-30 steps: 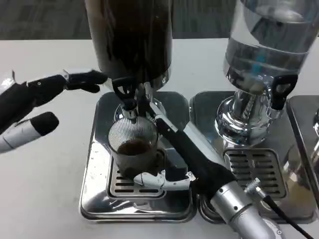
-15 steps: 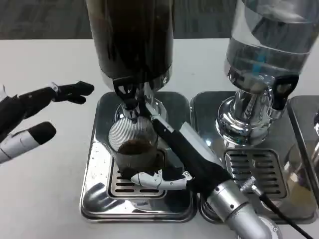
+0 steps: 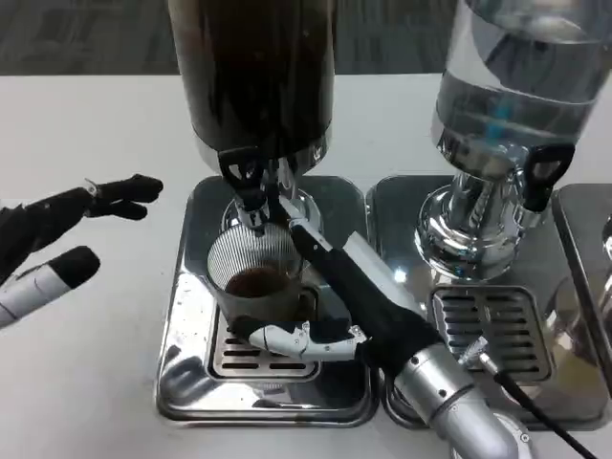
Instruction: Grasp the cup under the faucet to collect the drink, then remove the cup.
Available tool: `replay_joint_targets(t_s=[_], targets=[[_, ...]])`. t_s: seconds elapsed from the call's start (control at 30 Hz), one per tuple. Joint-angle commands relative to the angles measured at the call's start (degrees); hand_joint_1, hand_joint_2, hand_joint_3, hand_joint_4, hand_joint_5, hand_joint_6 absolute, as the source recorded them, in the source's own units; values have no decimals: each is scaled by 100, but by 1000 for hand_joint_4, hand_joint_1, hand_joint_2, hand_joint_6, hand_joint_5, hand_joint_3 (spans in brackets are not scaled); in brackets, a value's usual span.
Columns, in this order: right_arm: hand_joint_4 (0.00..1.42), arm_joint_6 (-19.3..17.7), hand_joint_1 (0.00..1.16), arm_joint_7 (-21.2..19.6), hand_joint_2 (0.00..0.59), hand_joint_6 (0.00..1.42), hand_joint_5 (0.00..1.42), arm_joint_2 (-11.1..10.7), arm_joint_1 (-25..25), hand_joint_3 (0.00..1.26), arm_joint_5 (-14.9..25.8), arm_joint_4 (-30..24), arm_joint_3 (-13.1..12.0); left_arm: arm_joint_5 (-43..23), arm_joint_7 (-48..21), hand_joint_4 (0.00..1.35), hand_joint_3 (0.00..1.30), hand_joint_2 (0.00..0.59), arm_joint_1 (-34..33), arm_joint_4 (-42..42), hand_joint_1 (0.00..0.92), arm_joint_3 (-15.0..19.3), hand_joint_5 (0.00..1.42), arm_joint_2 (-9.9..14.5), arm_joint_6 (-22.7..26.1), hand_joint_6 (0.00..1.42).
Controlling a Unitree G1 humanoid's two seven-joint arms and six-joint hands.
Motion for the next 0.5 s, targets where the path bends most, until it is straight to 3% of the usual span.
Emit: replay_joint_targets(t_s=[0.03, 0.5], targets=[[0, -90, 786, -65, 196, 107, 0, 42, 14, 0, 77, 32, -56, 106, 95, 208, 247, 67, 94, 87, 0, 2, 243, 59, -75, 160], [0, -86, 776, -68, 208, 110, 0, 94, -102, 0, 201, 339, -140, 116, 123, 216, 255, 67, 213, 85, 0, 14, 243, 103, -65, 160]])
